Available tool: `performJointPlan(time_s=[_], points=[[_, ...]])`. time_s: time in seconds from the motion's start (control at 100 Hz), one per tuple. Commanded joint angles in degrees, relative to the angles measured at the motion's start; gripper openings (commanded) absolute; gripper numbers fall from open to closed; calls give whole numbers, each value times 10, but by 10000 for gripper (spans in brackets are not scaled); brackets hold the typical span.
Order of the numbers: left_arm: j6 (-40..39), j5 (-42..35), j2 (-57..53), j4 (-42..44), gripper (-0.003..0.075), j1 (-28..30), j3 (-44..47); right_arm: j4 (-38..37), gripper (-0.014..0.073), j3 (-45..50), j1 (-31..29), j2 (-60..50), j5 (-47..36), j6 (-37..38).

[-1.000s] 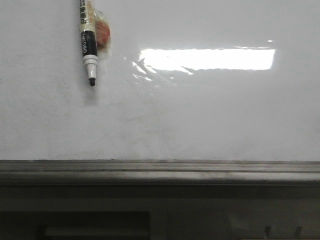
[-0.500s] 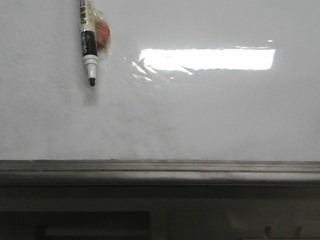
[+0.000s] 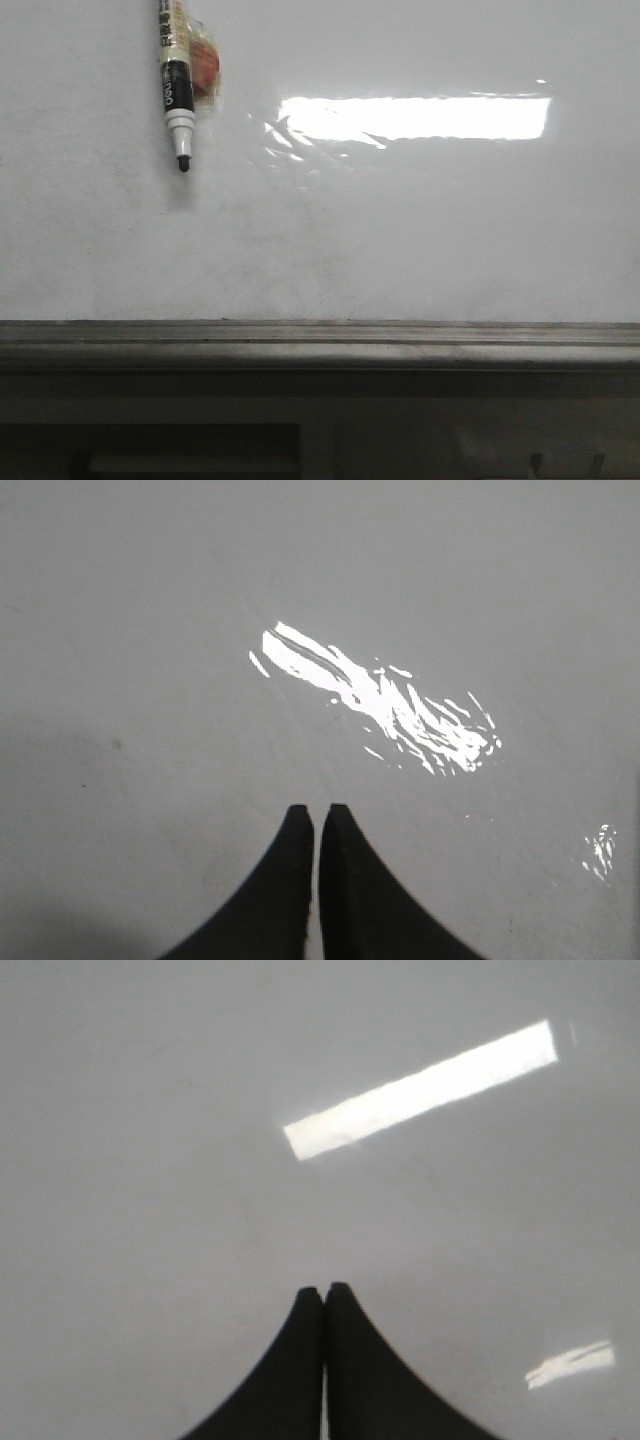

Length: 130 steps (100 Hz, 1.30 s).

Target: Write number 6 on whiteboard

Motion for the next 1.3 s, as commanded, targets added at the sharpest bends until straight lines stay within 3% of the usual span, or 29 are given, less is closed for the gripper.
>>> performJointPlan(time_s=[0.0, 0.32, 0.45, 0.6, 0.69, 0.82, 0.87, 0.93, 1.03, 1.14, 1.29], points=[[-3, -14, -14, -22, -20, -2, -9, 10, -63, -36, -3, -7, 9, 1], [4, 165, 140, 45, -20, -2, -199, -46, -62, -211, -3, 174, 232, 1], [10, 219, 212, 45, -20, -2, -244, -46, -66, -268, -3, 255, 270, -4], [94, 257, 260, 9, -12, -19, -264, -45, -37, -294, 2, 287, 287, -31], [169, 257, 281, -60, 69, -45, -265, -42, 105, -298, 7, 288, 288, -34], [262, 257, 321, -134, 325, -75, -265, -38, 422, -298, 11, 288, 289, -34], [290, 257, 340, -165, 430, -87, -265, -37, 479, -298, 11, 288, 289, -34], [339, 257, 365, -206, 520, -99, -265, -36, 489, -298, 11, 288, 289, -34], [443, 257, 414, -298, 510, -125, -267, -32, 489, -298, 11, 288, 286, -34], [502, 252, 470, -364, 465, -158, -282, -30, 489, -298, 11, 288, 285, -34], [518, 212, 546, -378, 456, -218, -327, -30, 489, -298, 11, 288, 285, -34]])
